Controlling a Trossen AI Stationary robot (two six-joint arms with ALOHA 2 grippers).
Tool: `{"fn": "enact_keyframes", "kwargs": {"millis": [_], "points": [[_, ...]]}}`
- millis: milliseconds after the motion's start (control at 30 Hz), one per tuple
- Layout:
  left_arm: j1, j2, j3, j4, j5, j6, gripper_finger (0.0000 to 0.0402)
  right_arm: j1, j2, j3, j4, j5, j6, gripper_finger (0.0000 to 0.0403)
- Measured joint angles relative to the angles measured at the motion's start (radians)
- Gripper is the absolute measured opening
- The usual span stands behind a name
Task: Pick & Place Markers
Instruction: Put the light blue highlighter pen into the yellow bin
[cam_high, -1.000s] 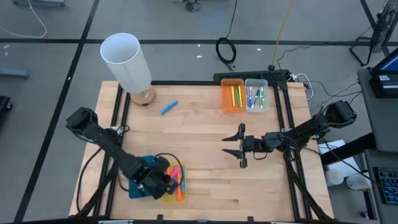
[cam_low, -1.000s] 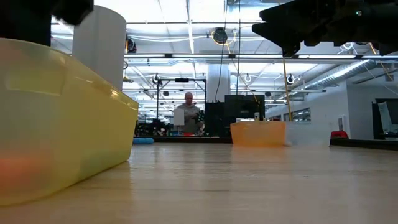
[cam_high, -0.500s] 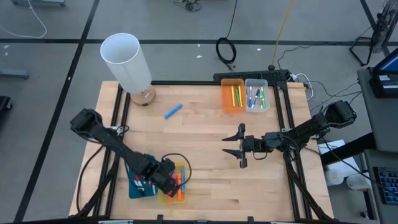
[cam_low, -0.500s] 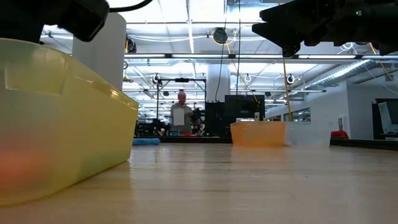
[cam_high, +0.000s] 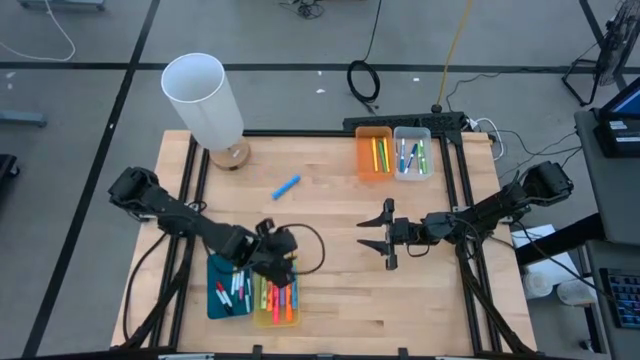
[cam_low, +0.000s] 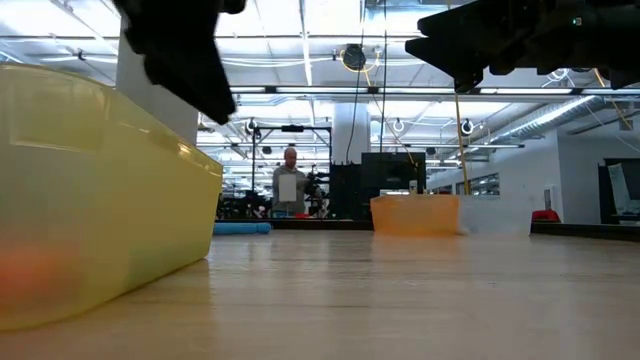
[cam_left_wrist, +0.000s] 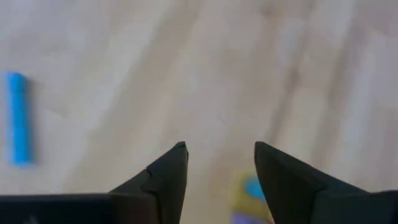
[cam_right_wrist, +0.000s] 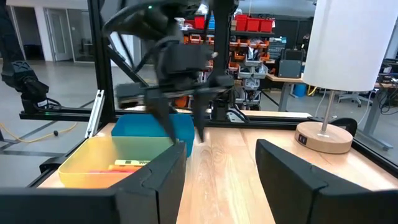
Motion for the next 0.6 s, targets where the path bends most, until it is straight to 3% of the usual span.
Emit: {"fn": "enact_keyframes", "kwargs": {"millis": [233,500,600], "points": [[0.151,-0.001,0.0,0.007,-0.038,0.139,0.017,0.0,0.0,0.0,-0.001,0.0,-0.001,0.018],[0.384,-0.001,0.0,0.097,0.165,0.228,0.015,0.0,0.0,0.0,-0.002,0.0,-0.004,0.018],[0.441,0.009,0.0,0.11,0.198,0.313,0.0145,0.0,0.0,0.0,-0.001,0.0,-0.007,0.018]]}}
